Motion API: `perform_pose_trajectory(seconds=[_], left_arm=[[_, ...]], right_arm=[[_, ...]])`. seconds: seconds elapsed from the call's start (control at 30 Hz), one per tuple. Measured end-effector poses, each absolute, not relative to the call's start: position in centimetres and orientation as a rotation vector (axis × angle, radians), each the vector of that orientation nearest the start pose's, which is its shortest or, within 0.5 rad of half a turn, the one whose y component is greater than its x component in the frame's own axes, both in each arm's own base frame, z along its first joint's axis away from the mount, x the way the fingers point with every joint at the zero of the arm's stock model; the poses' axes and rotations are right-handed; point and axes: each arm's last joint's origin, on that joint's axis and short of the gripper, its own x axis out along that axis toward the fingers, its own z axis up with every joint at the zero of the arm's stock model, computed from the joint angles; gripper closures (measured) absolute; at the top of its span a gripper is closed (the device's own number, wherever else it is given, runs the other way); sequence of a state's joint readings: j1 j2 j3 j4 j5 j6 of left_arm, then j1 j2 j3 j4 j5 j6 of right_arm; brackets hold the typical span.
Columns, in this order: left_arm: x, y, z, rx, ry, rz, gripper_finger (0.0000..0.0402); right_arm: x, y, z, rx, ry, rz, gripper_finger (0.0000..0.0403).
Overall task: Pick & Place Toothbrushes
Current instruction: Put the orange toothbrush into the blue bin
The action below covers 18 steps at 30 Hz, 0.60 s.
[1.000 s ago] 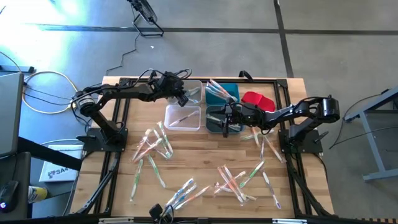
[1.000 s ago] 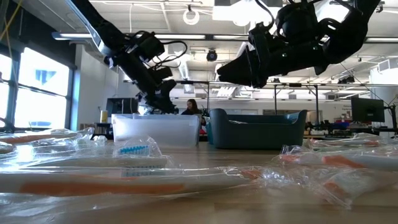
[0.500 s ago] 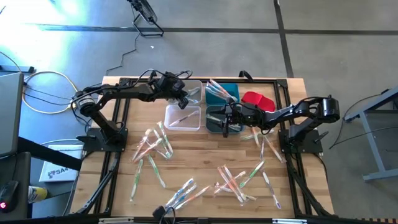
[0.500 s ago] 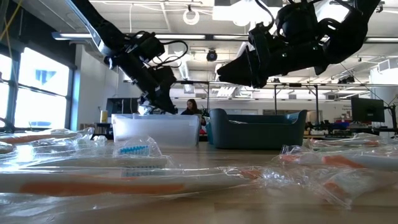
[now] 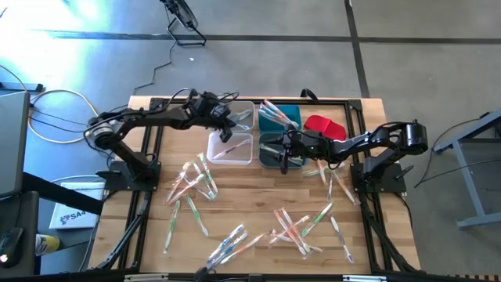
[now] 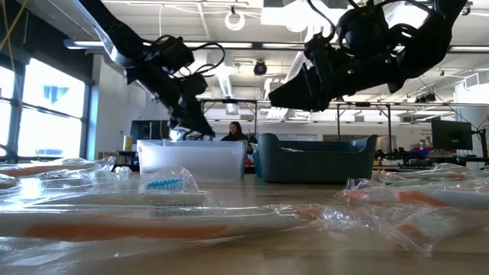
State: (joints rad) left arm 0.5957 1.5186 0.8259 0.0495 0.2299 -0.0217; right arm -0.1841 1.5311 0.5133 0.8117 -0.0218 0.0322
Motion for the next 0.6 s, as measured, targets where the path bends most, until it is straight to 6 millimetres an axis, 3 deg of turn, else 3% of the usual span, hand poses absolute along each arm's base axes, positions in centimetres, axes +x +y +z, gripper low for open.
perform_pose_trajectory(seconds=[0.2,0.43,0.6], left_arm=[[22.9,13.6,19.1,-0.352,0.575,0.31,0.0401],[20.9,7.3,19.7,-0.241,0.412,0.191,0.0401],[19.8,4.4,20.2,-0.186,0.369,0.204,0.0401]], right_arm=[[27.9,-5.1,16.9,0.053,0.22,-0.162,0.0185],[27.9,-5.2,16.9,0.052,0.218,-0.163,0.0185],[27.9,-5.2,16.9,0.052,0.218,-0.163,0.0185]])
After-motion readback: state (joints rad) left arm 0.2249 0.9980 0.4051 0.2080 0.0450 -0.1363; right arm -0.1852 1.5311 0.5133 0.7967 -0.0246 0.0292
